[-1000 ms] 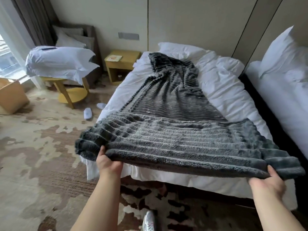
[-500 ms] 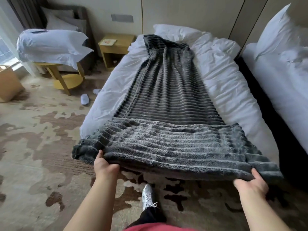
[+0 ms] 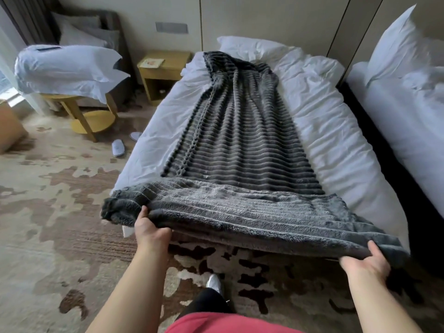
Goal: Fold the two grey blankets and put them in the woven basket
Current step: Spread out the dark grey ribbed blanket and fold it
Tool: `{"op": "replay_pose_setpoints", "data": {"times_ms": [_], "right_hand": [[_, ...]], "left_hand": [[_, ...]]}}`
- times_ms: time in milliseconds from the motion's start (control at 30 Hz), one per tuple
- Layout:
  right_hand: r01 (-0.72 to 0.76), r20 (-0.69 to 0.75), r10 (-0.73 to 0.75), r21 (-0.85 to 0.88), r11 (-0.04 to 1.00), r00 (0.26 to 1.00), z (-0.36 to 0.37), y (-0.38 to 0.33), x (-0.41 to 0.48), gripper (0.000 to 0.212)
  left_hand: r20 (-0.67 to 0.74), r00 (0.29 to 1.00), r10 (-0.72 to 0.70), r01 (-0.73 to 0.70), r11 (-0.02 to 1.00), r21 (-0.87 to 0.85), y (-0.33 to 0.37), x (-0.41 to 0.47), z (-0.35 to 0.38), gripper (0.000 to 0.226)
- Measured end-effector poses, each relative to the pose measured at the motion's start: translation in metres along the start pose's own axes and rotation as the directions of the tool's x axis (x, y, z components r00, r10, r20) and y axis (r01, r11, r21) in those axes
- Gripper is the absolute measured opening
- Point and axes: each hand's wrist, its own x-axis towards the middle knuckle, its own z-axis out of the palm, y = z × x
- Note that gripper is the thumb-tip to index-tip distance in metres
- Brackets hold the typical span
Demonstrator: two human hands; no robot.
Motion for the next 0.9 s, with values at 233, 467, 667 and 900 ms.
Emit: {"op": "replay_pose_setpoints", "data": {"times_ms": [233,467,667,900], "right_hand": [[0.045,-0.029,-0.046,-0.019,0.999,0.999,0.067,0.009,0.041,0.019],[0.157,0.08,-0.161,0.047,0.986,0.984,0.139,0.014,0.052,0.014],[0.11,0.046,-0.108,-0.029,0.994,0.993,0.187,0.012,0.073,0.023],[0.088,0.045,-0.086,-0.04,0.995,0.995,0.28,0.007,0.122,0.036]], "left_hand": [[-0.002,1.0,0.016,-0.016,0.998,-0.064,0.009,0.066,0.056,0.018],[0.014,1.0,0.017,-0.019,0.991,0.129,0.015,0.113,0.129,0.022],[-0.051,0.999,-0.005,0.014,0.985,0.174,0.011,0.159,0.18,0.034],[-0.085,0.991,0.103,-0.088,0.983,0.158,-0.003,0.222,0.247,0.032]]}}
